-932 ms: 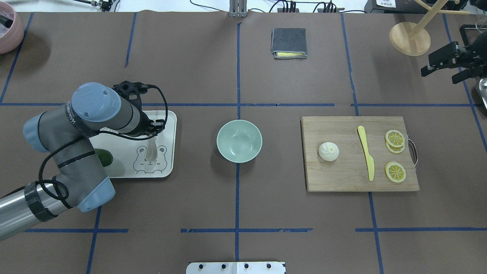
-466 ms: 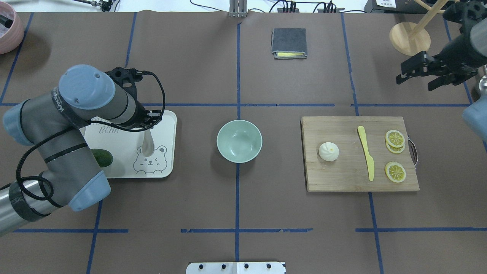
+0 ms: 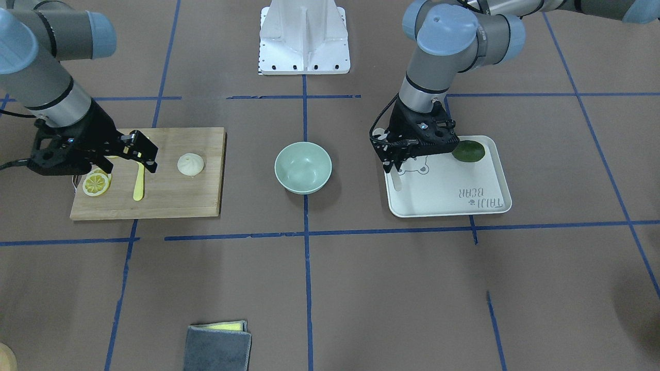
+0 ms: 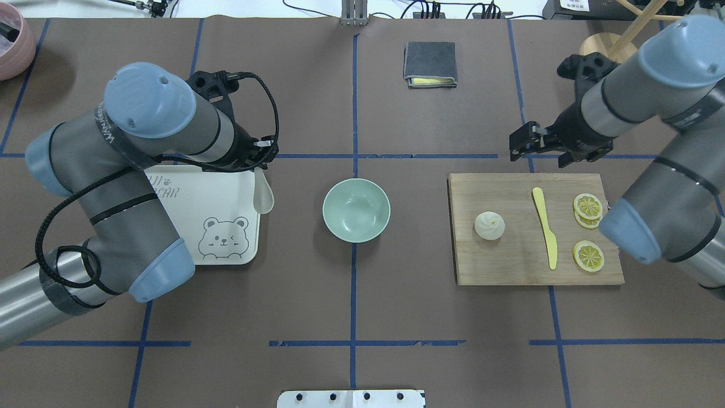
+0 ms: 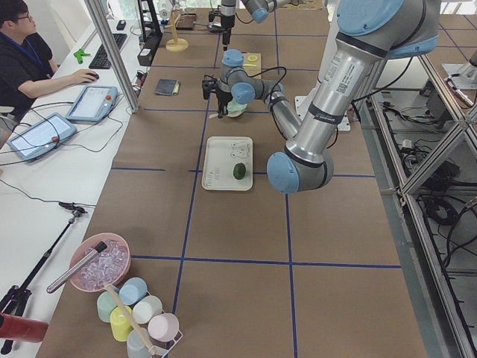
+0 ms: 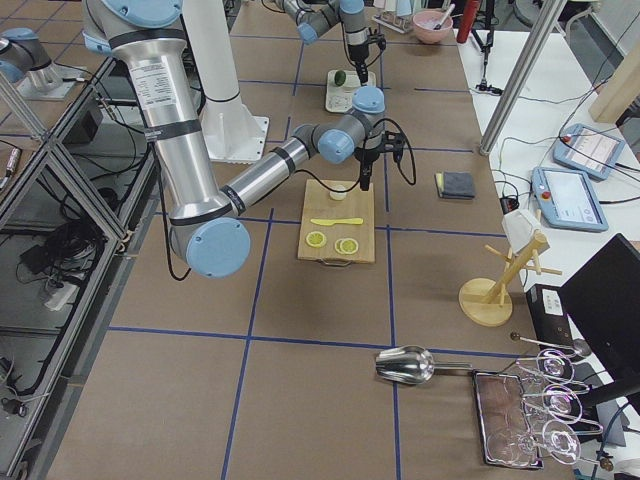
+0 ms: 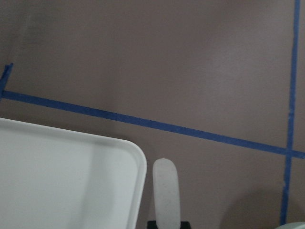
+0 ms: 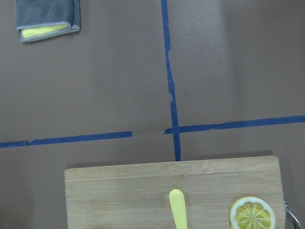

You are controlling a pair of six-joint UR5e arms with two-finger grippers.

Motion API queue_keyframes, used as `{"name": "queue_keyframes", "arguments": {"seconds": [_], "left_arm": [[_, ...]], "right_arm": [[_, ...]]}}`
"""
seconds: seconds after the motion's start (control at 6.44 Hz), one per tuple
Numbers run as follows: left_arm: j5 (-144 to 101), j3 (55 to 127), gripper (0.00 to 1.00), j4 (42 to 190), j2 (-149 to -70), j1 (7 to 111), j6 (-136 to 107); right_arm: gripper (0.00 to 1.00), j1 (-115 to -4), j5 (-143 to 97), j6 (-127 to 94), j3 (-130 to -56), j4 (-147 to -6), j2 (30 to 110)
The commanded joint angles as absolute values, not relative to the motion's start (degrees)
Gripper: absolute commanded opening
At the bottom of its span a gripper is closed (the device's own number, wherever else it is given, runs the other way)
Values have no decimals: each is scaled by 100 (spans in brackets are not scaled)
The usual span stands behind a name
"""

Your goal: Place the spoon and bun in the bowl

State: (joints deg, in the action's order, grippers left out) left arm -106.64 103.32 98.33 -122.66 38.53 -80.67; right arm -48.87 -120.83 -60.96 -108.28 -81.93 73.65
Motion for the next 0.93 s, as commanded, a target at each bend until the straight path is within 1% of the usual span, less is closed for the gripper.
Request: {"name": "queue_keyframes", "arguments": {"seconds": [0.0, 0.16, 0.47, 0.62, 0.78], "left_arm": [[-10661, 10092, 0, 10515, -12559, 3832, -8996], [-10635, 9890, 0, 10677, -12629, 3815, -9096], [-10635, 9800, 0, 10687, -12709, 3806, -9114], [-10626, 9626, 0, 10687, -12831, 3771, -9201], [-10382, 9259, 0, 10983, -13006, 3640, -9350]], "right_arm": [[100, -4055, -11280, -6546, -10811, -8042, 7365], [100, -3773, -11041, -6574, -10758, -8042, 7374], [100, -3499, -10899, -6574, -10583, -8042, 7400], [100, -3463, -10898, -6574, -10504, -8042, 7409], [100, -3463, -10907, -6574, -10503, -8042, 7427]]}}
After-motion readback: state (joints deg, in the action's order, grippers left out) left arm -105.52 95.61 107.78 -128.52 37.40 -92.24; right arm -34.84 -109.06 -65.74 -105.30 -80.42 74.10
